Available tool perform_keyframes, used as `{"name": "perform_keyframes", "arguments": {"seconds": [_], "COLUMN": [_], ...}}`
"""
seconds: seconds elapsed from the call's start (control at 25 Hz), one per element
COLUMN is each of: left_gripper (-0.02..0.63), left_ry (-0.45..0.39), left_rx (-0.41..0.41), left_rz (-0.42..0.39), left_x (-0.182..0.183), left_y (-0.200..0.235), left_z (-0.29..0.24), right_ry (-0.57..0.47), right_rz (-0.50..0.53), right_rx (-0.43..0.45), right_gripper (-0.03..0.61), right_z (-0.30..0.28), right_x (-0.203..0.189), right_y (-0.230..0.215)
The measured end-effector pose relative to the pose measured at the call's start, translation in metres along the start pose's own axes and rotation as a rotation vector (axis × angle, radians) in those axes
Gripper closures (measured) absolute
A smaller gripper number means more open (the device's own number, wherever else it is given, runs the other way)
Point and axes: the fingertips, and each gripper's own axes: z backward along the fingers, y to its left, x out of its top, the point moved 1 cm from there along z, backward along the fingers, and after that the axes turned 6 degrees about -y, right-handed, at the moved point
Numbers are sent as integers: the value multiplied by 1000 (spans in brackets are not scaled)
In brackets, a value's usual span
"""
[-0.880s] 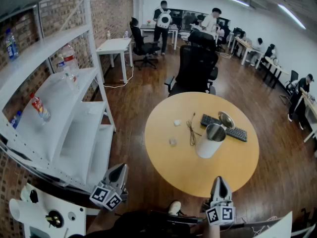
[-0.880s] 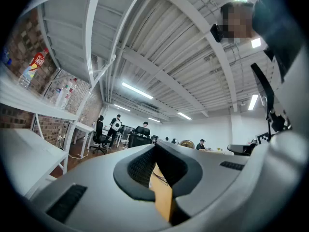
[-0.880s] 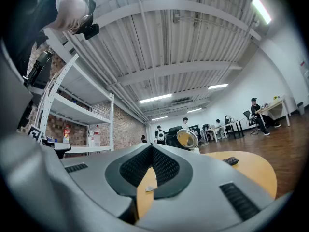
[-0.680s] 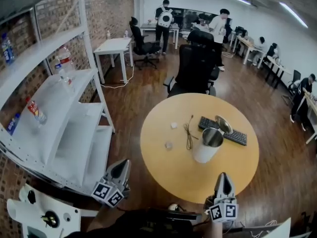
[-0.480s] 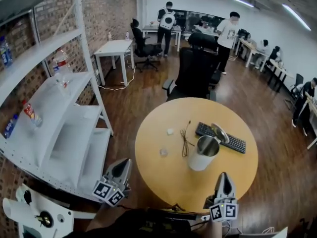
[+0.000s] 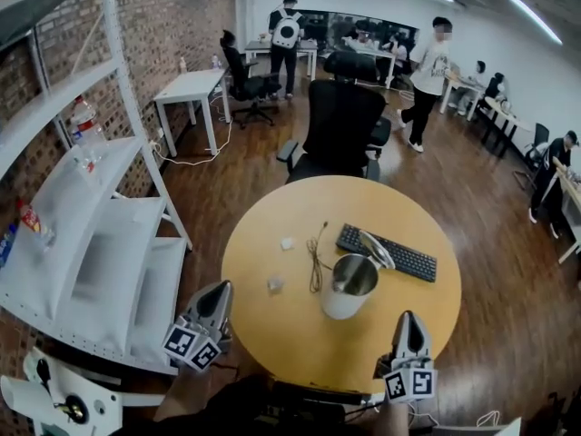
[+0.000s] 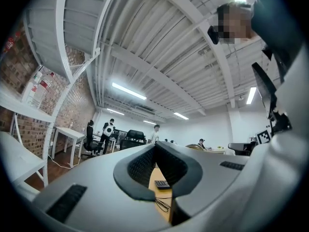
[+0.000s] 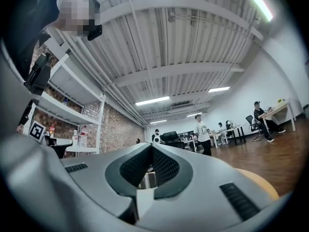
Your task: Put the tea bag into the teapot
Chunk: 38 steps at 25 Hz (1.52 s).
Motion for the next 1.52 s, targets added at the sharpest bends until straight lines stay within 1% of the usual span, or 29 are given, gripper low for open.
{"name": "perform_keyframes", "arguments": {"seconds": [0.12,0.28,0.4,0.56,0.68,0.84,1.0,1.16,1.2,1.32,1.4,1.44,1.52], "left_gripper": [614,614,614,614,614,614,614,614,614,610,533,509,489], "left_ry": [18,33,65,89,123,176,256,353,374,453,513,540,595], "left_rx": [-36,-71,-110,-133,-150,-165,-174,-222,-234,-261,-277,-282,-293], "left_rz": [8,22,23,7,24,43,56,1,-1,39,43,35,10], "left_x": [-8,-18,-29,-40,-55,-78,-116,-156,-166,-199,-222,-234,-255], "left_y": [-1,4,11,21,31,45,57,58,58,58,59,59,61], "left_z": [-14,-29,-41,-57,-65,-66,-71,-79,-80,-83,-86,-88,-92], "right_ry": [1,15,24,62,99,168,202,239,251,291,304,306,311], "right_rz": [5,41,4,2,5,-18,-43,-84,-94,-107,-114,-116,-116], "right_rx": [-51,-111,-156,-175,-184,-206,-220,-241,-245,-268,-282,-287,-300], "right_gripper": [574,574,574,574,574,574,574,574,574,574,574,574,574], "right_z": [4,-4,3,-4,-9,-6,-1,6,8,17,22,23,25], "right_x": [-5,-3,-24,-41,-53,-79,-105,-126,-131,-142,-147,-150,-154], "right_y": [-9,-8,-12,-4,7,20,25,31,33,39,39,37,33]}}
